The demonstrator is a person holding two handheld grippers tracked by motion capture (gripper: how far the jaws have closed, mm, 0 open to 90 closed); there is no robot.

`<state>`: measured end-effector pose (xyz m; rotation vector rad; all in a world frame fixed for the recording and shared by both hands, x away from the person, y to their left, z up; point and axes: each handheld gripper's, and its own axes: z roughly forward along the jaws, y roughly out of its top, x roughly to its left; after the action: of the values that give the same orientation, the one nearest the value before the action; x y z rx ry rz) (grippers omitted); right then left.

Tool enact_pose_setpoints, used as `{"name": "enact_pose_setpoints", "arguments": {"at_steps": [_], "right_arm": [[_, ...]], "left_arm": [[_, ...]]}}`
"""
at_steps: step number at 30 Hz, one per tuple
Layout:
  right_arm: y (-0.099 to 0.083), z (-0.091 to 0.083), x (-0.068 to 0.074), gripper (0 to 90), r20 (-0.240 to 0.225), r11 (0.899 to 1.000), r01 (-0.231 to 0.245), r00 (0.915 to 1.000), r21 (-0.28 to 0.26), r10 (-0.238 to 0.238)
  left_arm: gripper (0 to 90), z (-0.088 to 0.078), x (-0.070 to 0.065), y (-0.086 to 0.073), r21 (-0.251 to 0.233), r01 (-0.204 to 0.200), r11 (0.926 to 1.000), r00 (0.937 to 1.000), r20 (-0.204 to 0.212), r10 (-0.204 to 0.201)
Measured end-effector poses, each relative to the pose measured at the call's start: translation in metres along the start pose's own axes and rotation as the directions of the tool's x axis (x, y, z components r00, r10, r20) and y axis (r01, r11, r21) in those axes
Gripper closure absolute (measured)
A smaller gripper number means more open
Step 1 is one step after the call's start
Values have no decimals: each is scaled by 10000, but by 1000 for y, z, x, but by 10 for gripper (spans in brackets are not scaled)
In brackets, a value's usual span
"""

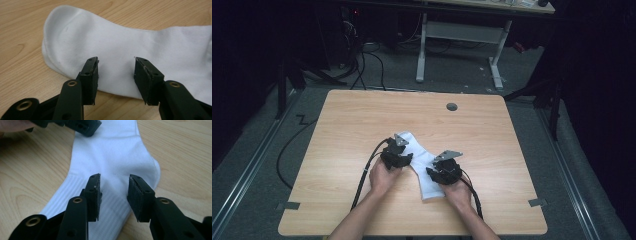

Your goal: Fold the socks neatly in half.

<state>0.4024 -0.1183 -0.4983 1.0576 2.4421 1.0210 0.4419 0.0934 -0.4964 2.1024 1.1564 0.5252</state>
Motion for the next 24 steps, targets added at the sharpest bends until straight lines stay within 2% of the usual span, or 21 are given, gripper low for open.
{"name": "enact_pose_setpoints", "arguments": {"at_steps": [5,12,14,18,22,24], "right_arm": [[-3,-2,3,607,91,9999,126,9999,-19,-126],[-5,-3,6,596,109,9997,236,9997,-94,-235],[-5,-3,7,591,128,9997,236,9996,-58,-235],[-6,-4,9,587,208,9993,362,9991,-21,-361],[-8,-6,8,583,176,9993,372,9992,-101,-370],[-9,-6,9,583,176,9993,362,9992,-105,-360]], "left_arm": [[541,2,0,2,-47,200,9998,9998,-76,-200],[515,0,3,3,2,429,9991,9990,98,-429],[500,-1,5,3,3,455,9990,9990,2,-455],[482,-4,14,2,142,813,9966,9967,-61,-812],[557,-7,19,1,-74,421,9991,9989,-203,-422],[560,-8,21,1,-103,464,9989,9987,-207,-466]]}}
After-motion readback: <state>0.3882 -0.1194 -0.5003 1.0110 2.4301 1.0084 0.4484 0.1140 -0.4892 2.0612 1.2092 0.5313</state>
